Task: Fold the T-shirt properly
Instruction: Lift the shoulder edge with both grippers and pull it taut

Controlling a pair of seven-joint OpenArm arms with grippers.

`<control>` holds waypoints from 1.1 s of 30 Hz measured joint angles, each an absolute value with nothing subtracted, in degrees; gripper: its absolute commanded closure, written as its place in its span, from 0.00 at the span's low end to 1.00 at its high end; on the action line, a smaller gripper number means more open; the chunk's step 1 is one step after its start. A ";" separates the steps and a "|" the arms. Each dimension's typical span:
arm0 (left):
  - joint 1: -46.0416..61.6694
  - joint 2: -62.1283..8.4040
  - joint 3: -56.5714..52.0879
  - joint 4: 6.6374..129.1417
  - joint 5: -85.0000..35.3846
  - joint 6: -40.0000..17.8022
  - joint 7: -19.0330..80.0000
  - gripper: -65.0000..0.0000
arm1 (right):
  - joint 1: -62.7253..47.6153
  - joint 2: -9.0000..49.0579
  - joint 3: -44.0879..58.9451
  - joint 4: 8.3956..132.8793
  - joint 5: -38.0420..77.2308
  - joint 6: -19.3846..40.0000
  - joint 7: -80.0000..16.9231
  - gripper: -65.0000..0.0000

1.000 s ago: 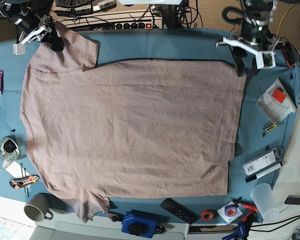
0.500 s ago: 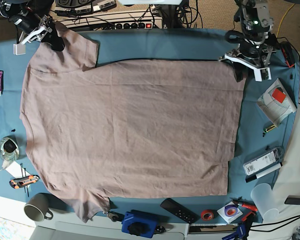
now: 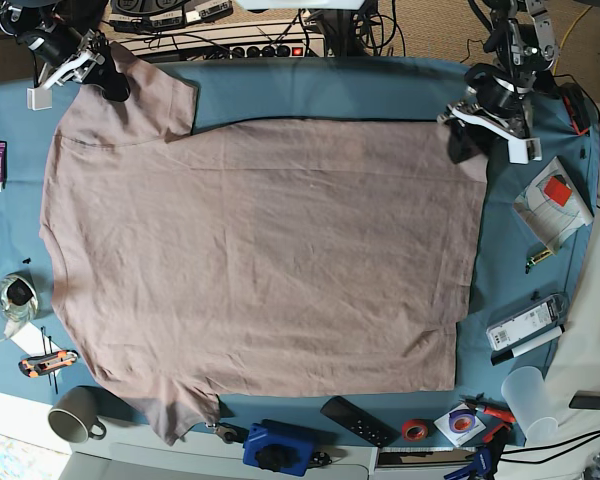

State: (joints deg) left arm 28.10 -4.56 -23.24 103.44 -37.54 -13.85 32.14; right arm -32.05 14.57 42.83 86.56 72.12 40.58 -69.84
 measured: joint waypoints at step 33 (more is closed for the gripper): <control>41.25 -4.29 -28.88 119.22 -33.28 -11.62 39.77 1.00 | -44.01 14.15 54.81 101.89 75.20 39.90 -77.45 1.00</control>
State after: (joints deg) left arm 41.25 -4.29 -28.88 119.22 -33.28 -11.62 39.77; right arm -44.01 14.15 54.81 101.89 75.20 39.90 -77.45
